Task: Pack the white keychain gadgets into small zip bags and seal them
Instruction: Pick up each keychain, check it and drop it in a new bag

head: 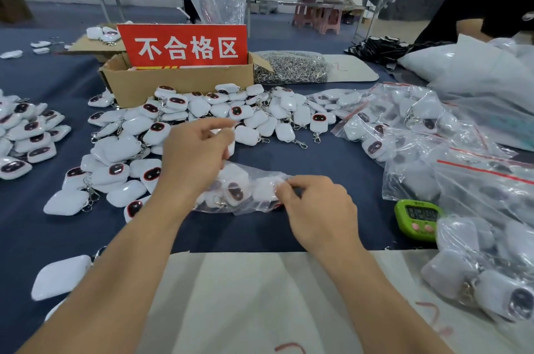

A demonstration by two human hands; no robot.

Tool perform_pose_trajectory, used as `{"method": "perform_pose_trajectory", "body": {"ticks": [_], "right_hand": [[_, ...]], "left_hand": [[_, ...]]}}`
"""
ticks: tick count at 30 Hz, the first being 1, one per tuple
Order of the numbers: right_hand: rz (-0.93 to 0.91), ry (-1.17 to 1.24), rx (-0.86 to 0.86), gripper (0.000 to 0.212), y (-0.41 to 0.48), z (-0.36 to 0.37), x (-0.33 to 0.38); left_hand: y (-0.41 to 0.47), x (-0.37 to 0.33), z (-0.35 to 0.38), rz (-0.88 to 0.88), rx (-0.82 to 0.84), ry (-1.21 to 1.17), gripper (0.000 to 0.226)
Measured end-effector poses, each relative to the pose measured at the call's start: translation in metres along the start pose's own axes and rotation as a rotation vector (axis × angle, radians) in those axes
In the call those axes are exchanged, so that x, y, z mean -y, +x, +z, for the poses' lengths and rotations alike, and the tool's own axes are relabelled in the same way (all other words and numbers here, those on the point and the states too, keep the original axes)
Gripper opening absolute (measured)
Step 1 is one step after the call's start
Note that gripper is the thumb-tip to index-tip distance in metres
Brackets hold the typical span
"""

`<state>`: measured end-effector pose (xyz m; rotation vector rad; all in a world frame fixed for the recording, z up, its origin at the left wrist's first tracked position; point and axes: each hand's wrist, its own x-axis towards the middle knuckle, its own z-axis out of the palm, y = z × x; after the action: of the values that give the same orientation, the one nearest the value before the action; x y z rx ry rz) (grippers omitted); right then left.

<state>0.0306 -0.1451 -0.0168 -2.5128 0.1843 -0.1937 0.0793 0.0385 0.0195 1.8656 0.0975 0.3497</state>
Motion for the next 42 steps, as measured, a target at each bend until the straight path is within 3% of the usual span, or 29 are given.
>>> {"method": "perform_pose_trajectory", "body": {"ticks": [6,11,16,19,21,24,26,28,31,34,36,38,40,42], "right_hand": [[-0.091,-0.180,0.134,0.019,-0.001,-0.002,0.001],[-0.009,-0.170,0.026,0.015,0.001,0.000,0.004],[0.039,-0.234,0.019,0.037,0.006,0.009,0.008],[0.042,-0.271,0.024,0.042,0.007,0.012,0.008],[-0.003,-0.283,0.031,0.039,0.007,0.012,0.006],[-0.108,-0.212,0.066,0.032,0.006,0.009,0.003],[-0.147,-0.080,0.067,0.012,0.006,0.007,0.002],[-0.145,0.029,0.057,0.014,0.007,0.008,-0.001],[-0.171,0.079,0.122,0.011,0.009,0.006,-0.005],[-0.247,-0.150,0.228,0.018,0.008,0.005,-0.004],[-0.218,-0.141,0.195,0.017,0.008,0.007,-0.005],[-0.076,0.134,0.054,0.021,0.012,0.006,-0.010],[0.075,0.370,-0.160,0.025,0.020,0.004,-0.019],[0.152,0.456,-0.249,0.024,0.029,0.003,-0.024]], "left_hand": [[0.014,0.008,-0.017,-0.124,-0.101,-0.104,0.027],[0.014,0.015,-0.017,-0.103,-0.083,0.075,0.030],[0.014,0.019,-0.018,-0.080,-0.098,0.206,0.026],[0.012,0.018,-0.014,-0.057,-0.030,0.222,0.022],[0.005,0.012,-0.005,-0.026,0.117,0.225,0.013],[-0.011,0.003,0.014,0.039,0.302,0.482,0.033],[-0.017,-0.001,0.021,0.124,0.257,0.734,0.043],[-0.018,-0.003,0.020,0.174,0.252,0.856,0.034],[-0.016,-0.005,0.016,0.169,0.262,0.805,0.013],[-0.017,-0.006,0.021,0.170,0.328,0.555,0.015],[-0.019,-0.006,0.023,0.179,0.423,0.465,0.023],[-0.016,-0.003,0.018,0.160,0.419,0.455,0.028],[-0.010,0.000,0.008,0.133,0.388,0.578,0.023],[-0.007,0.001,0.003,0.100,0.394,0.703,0.021]]}}
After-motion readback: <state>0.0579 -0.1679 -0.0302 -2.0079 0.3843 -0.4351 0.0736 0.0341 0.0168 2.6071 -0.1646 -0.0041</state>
